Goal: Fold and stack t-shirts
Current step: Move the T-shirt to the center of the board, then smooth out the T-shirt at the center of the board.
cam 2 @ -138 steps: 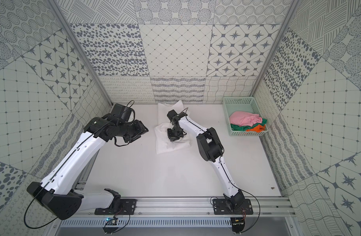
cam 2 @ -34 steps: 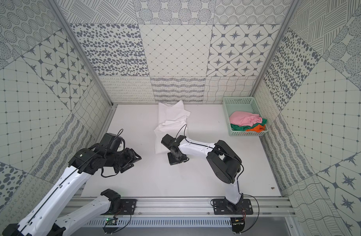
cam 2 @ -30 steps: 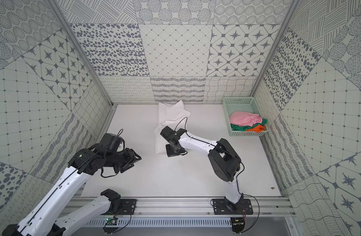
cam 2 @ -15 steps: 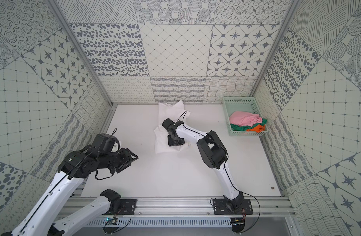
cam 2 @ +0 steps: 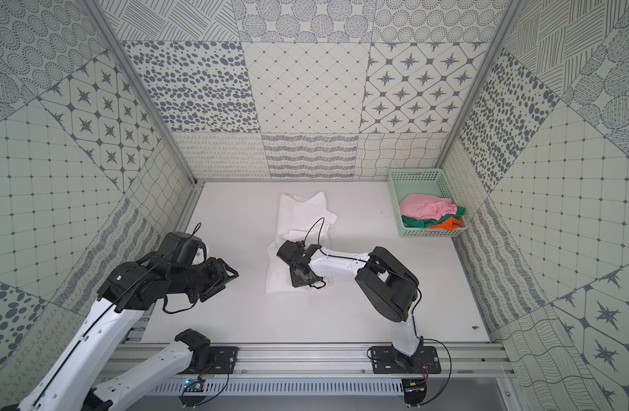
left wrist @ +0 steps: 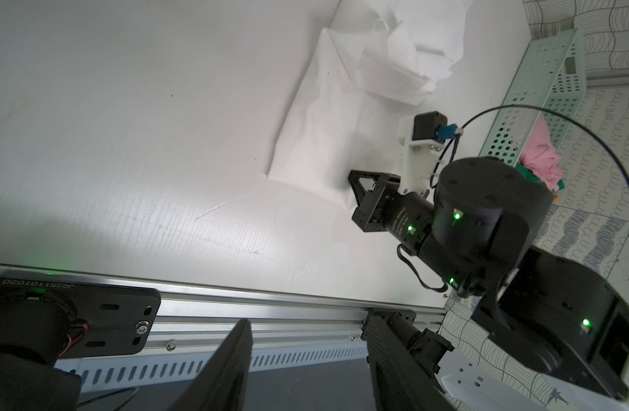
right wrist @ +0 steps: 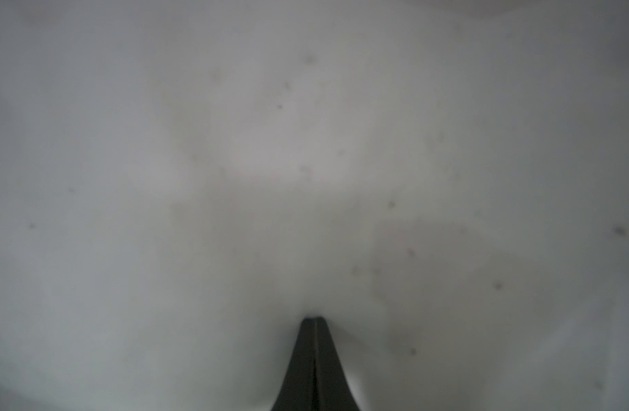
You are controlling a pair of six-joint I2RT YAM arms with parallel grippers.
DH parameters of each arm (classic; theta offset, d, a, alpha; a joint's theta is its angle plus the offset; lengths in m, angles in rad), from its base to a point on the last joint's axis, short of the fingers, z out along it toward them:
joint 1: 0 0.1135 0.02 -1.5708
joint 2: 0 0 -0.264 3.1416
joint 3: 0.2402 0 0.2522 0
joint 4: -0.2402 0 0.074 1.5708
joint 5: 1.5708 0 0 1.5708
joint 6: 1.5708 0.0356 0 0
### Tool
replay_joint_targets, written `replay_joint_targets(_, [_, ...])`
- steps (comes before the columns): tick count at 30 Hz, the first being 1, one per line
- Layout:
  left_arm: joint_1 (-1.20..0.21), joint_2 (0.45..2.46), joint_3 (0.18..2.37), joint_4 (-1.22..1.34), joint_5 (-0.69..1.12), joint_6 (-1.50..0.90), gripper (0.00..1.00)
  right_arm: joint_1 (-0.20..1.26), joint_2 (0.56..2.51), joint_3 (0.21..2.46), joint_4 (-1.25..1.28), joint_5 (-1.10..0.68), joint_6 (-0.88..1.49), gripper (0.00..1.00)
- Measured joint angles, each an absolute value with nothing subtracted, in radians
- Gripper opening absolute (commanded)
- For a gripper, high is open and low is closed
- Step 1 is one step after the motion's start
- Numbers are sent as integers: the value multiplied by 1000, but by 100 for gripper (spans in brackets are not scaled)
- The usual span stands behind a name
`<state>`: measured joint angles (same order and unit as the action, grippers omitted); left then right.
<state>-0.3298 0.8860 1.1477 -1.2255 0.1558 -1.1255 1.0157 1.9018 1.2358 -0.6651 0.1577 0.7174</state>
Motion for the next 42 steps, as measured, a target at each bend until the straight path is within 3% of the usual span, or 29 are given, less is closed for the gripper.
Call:
replay_joint_targets(6, [-330,900,1129,-1214,160,-1126,54,1158,1865,1188,-679,184,807,0])
replay_joint_targets(11, [-330,895,1112,-1205,162,-1126,54,1195,1852,1198,-769,183,831,0])
replay_joint_targets(25, [-330,831,1208,-1224,134,-1104,54,1096,1955,1546,-868,127,706,0])
replay_joint_targets(33, [-330,836,1232,-1230,108,-1081,54,1053,2093,1590,-870,72,646,0])
replay_joint_targets(42, [-330,869,1232,-1229,103,-1081,54,951,2101,1650,-872,51,575,0])
